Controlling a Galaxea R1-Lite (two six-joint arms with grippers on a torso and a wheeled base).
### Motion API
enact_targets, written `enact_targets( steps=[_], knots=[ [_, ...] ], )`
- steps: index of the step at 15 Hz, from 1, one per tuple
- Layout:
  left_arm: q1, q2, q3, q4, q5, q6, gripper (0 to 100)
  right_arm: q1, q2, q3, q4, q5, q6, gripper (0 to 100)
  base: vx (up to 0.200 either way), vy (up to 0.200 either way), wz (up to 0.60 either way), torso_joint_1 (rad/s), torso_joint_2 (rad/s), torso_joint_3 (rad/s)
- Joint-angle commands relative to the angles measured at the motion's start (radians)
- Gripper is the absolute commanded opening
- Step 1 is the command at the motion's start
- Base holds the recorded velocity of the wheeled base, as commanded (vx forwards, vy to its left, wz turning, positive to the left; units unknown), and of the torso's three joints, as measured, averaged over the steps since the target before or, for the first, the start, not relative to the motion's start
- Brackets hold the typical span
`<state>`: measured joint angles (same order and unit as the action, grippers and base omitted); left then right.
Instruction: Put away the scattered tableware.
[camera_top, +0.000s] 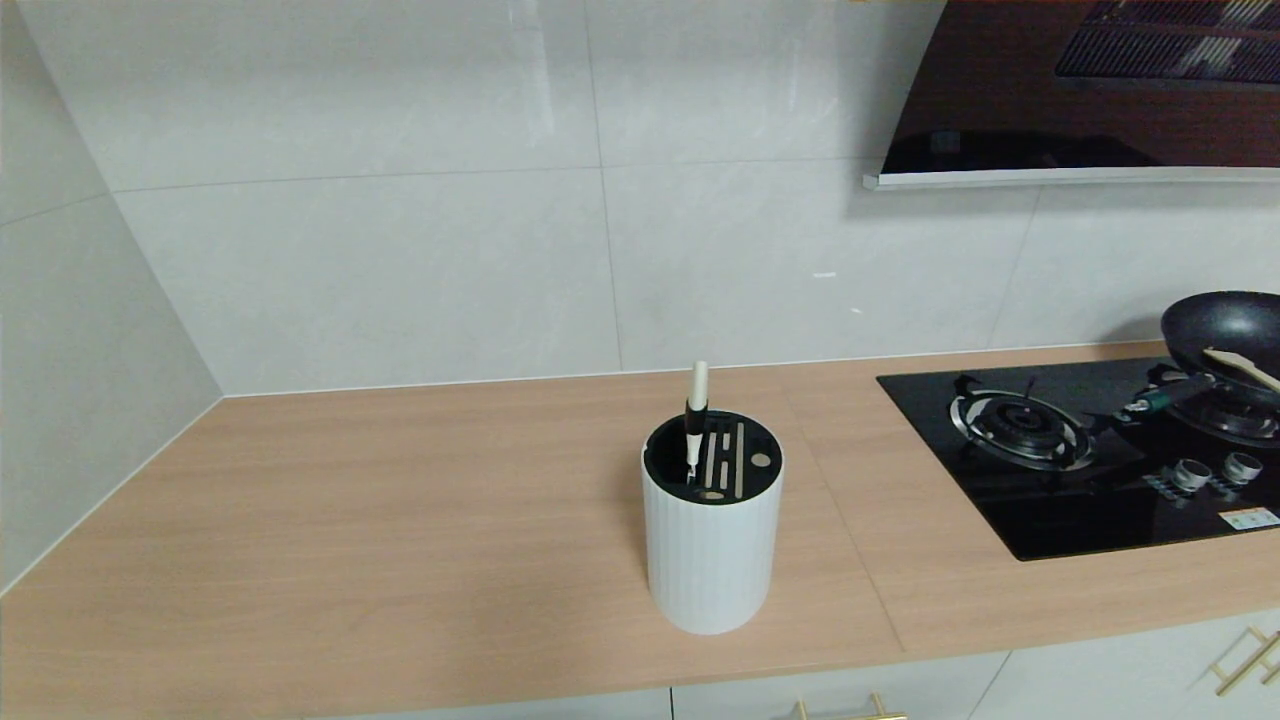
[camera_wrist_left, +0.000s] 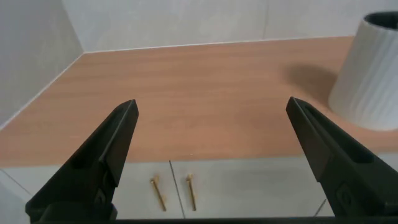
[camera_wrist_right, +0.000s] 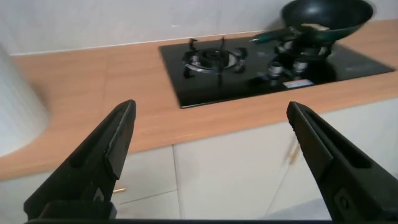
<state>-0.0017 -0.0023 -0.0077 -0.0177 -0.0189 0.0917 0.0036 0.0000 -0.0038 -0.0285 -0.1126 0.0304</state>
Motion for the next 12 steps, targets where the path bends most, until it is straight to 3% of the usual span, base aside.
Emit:
enact_targets(
  steps=[1, 2, 3, 4, 6, 12],
  knots=[
    [0.000, 0.002, 0.005, 0.005, -0.047, 0.013, 100, -0.001, 0.000, 0.001, 0.029, 0.037, 0.034, 100, 0.000, 0.000, 0.00, 0.000, 0.00, 0.000],
    [0.000, 0.002, 0.005, 0.008, -0.045, -0.012, 100, -0.001, 0.000, 0.002, 0.025, 0.022, 0.025, 100, 0.000, 0.000, 0.00, 0.000, 0.00, 0.000],
    [0.000, 0.002, 0.005, 0.008, -0.032, -0.059, 100, -0.001, 0.002, 0.002, 0.027, 0.024, 0.013, 100, 0.000, 0.000, 0.00, 0.000, 0.00, 0.000],
    [0.000, 0.002, 0.005, 0.007, -0.013, -0.070, 100, -0.001, 0.002, 0.002, 0.027, 0.028, 0.006, 100, 0.000, 0.000, 0.00, 0.000, 0.00, 0.000],
    [0.000, 0.002, 0.005, 0.005, -0.012, -0.078, 100, -0.001, 0.003, 0.002, 0.027, 0.065, -0.058, 100, 0.000, 0.000, 0.00, 0.000, 0.00, 0.000],
    [0.000, 0.002, 0.005, 0.005, -0.012, -0.078, 100, -0.001, 0.002, 0.002, 0.027, 0.068, -0.024, 100, 0.000, 0.000, 0.00, 0.000, 0.00, 0.000]
  ],
)
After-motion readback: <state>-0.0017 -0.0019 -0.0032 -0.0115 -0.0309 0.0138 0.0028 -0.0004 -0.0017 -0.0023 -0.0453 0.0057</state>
